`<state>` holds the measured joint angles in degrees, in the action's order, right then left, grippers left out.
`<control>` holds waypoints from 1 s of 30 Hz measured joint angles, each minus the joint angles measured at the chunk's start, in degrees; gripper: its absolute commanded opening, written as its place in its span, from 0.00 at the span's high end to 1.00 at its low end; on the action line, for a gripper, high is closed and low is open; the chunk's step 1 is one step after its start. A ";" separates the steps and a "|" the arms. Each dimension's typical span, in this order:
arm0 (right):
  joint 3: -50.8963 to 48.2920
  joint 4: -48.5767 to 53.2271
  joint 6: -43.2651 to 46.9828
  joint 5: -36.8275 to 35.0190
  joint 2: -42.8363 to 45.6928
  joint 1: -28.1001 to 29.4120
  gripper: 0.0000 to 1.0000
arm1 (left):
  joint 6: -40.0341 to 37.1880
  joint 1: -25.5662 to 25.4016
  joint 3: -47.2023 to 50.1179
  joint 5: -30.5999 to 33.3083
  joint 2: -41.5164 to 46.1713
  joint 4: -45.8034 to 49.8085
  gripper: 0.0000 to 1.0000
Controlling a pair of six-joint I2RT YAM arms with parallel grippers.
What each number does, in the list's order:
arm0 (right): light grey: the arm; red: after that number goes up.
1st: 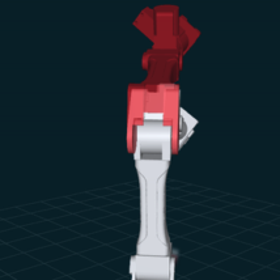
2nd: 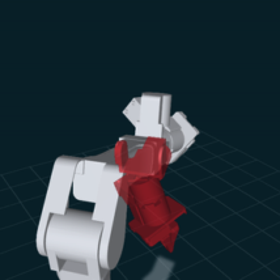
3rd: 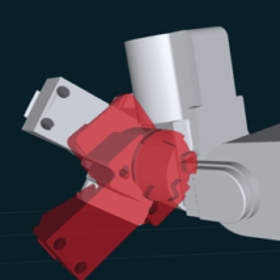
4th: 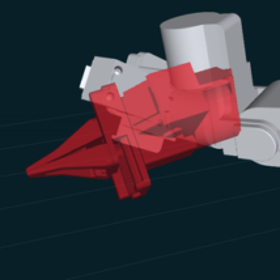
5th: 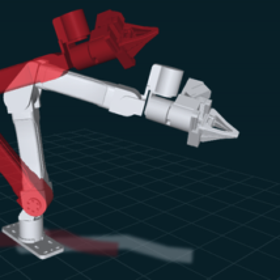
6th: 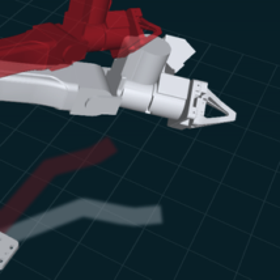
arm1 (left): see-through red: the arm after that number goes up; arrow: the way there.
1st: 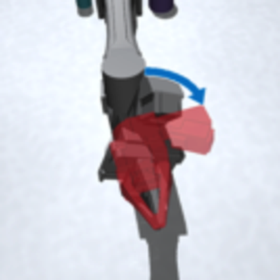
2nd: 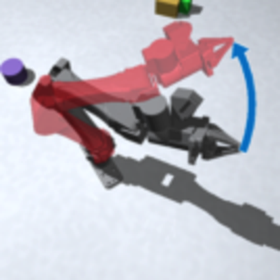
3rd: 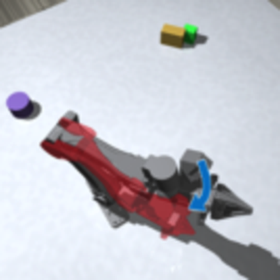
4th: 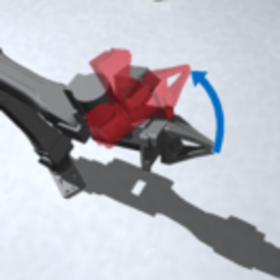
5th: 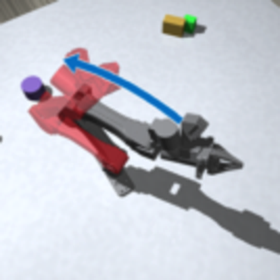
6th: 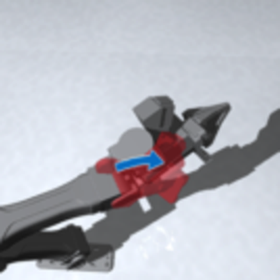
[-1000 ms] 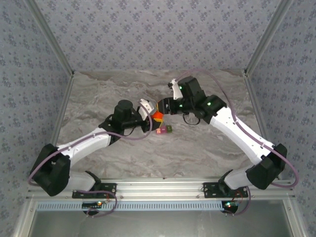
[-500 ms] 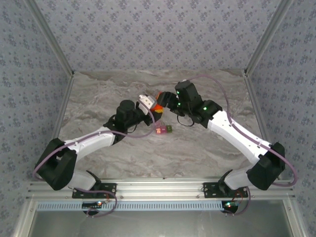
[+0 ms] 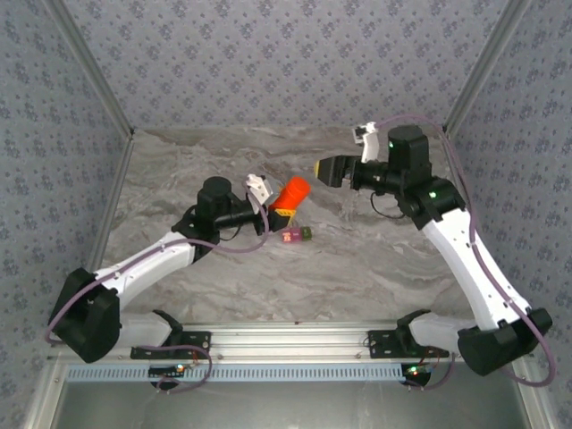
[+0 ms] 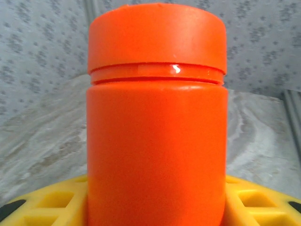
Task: Sort the pills into containers
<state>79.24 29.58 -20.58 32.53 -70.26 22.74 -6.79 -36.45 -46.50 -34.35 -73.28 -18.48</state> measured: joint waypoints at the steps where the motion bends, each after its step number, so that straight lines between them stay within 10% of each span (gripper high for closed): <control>1: 0.92 1.31 2.58 1.66 -1.03 0.13 0.18 | 0.04 0.02 -0.79 -1.44 -0.02 1.22 1.00; 19: 7.32 14.69 18.97 6.21 -9.44 5.11 0.21 | 1.38 0.04 -2.56 -6.60 -0.55 3.56 1.00; 30: 7.32 15.26 19.56 7.67 -10.64 5.03 0.60 | 1.53 0.20 -2.56 -6.34 -0.76 4.15 1.00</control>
<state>86.56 44.84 -1.02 40.21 -80.90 27.77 -5.26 -36.25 -49.06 -40.69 -74.04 -14.33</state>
